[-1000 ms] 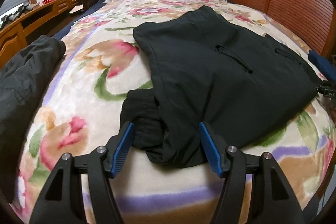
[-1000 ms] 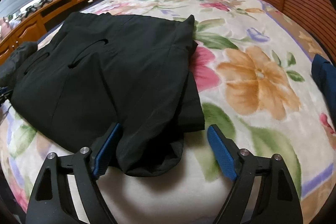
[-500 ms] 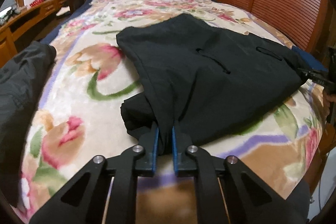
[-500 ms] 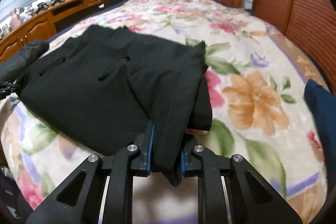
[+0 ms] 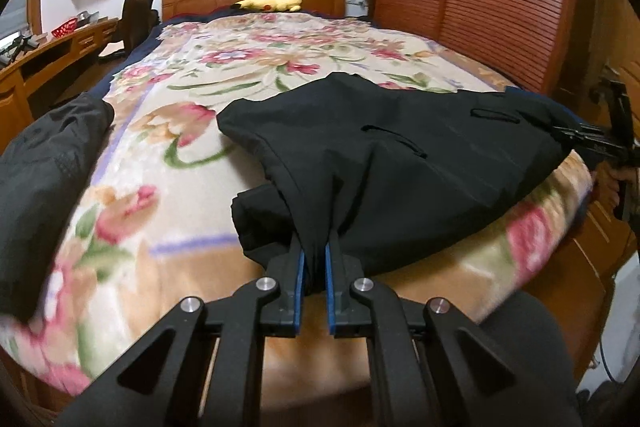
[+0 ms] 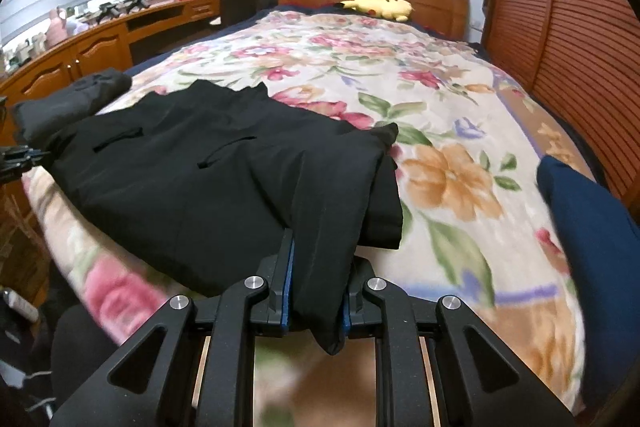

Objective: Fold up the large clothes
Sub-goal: 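Lift the folded edge with both tools and fold it over again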

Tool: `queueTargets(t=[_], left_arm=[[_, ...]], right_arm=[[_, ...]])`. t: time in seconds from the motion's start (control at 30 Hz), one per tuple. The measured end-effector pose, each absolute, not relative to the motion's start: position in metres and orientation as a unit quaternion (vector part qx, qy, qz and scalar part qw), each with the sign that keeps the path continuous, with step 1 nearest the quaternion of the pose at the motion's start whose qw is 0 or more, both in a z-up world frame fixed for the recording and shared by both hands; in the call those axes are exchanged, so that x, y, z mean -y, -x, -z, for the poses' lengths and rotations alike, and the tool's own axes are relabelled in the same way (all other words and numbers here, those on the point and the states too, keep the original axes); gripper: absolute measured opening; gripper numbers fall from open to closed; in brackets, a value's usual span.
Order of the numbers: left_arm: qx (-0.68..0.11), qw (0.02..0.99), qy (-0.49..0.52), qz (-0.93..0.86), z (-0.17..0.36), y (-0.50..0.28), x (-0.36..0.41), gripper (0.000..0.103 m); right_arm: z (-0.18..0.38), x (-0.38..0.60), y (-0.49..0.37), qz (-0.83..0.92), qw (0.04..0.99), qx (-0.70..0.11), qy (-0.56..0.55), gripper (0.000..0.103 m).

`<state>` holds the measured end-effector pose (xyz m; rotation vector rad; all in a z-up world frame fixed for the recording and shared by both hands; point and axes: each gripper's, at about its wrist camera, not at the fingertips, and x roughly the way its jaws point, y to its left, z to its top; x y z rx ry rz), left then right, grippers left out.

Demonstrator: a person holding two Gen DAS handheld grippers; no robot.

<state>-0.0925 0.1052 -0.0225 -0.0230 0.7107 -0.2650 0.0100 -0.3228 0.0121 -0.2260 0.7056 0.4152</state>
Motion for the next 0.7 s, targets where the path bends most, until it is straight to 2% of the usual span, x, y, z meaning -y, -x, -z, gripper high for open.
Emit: queueTargets(t=[0.23, 0.53, 0.6, 0.63, 0.7], left_arm=[[-0.350, 0.930, -0.001, 0.116, 0.027, 0.127, -0.094, 0.006], [-0.333, 0.938, 0.003, 0.095, 0.012, 0.136, -0.099, 0.028], [-0.318, 0.943, 0.003, 0.094, 0.002, 0.140, -0.097, 0.037], [-0.311, 0.946, 0.003, 0.095, -0.003, 0.143, -0.095, 0.038], [-0.301, 0.949, 0.001, 0.097, -0.011, 0.144, -0.090, 0.043]], right_arm=[[-0.014, 0.336, 0.035, -0.201, 0.908, -0.347, 0.119, 0.016], [0.014, 0.340, 0.032, -0.167, 0.914, -0.358, 0.091, 0.024], [0.015, 0.342, 0.034, -0.161, 0.916, -0.357, 0.085, 0.033], [0.015, 0.343, 0.034, -0.154, 0.918, -0.355, 0.082, 0.037], [0.013, 0.344, 0.035, -0.142, 0.922, -0.352, 0.079, 0.054]])
